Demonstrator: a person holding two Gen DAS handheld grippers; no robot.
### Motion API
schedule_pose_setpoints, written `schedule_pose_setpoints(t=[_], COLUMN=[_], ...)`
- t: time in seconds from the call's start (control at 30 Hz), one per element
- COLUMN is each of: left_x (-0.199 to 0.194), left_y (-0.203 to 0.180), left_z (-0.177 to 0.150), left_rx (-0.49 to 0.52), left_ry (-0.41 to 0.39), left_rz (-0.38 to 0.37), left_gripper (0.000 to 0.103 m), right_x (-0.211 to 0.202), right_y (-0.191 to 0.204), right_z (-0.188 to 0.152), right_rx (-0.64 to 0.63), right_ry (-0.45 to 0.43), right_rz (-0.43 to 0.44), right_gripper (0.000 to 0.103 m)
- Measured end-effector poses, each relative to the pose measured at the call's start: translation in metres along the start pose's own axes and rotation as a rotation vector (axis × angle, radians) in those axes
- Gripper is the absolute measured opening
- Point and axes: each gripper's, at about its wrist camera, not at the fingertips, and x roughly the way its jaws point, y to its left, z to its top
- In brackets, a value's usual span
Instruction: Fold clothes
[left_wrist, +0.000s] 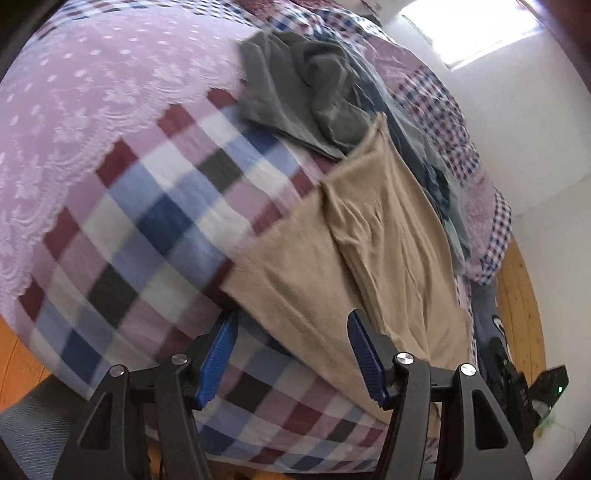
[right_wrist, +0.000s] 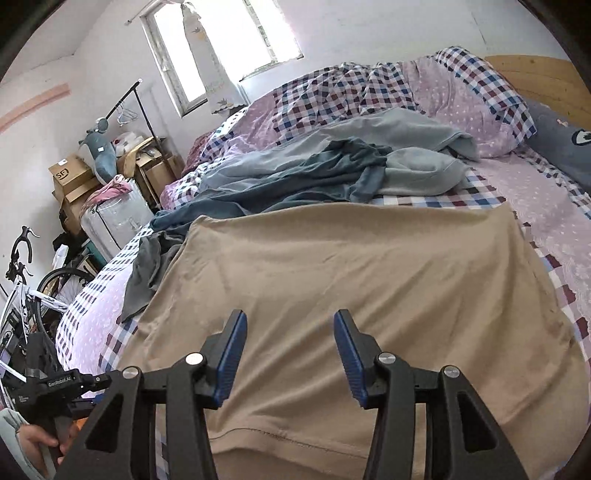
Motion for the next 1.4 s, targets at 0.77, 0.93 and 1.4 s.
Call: schedule_pose_setpoints(t=[0.77, 0.93, 1.4], left_x=[0.000, -0.004, 0.007], left_y=[0.010, 0.005, 0.015], left_z=[0.023, 0.027, 0.030], left_rx=[-0.152, -0.122, -0.146], left_ry=[-0.001, -0.010, 0.016], left_rz=[-0.277, -0.308, -0.262], left_gripper=[0.035, 0.035, 0.035], right_x=[0.046, 0.059, 0.099], right_y=[0.187, 0.205, 0.221], right_z=[-0.108, -0.125, -0.145], right_rx=[-0.794, -0.873, -0.975], right_ry=[0.040, 0.033, 0.036], right_rz=[0.142, 0.133, 0.028], right_gripper=[0.052, 0.052, 0.040])
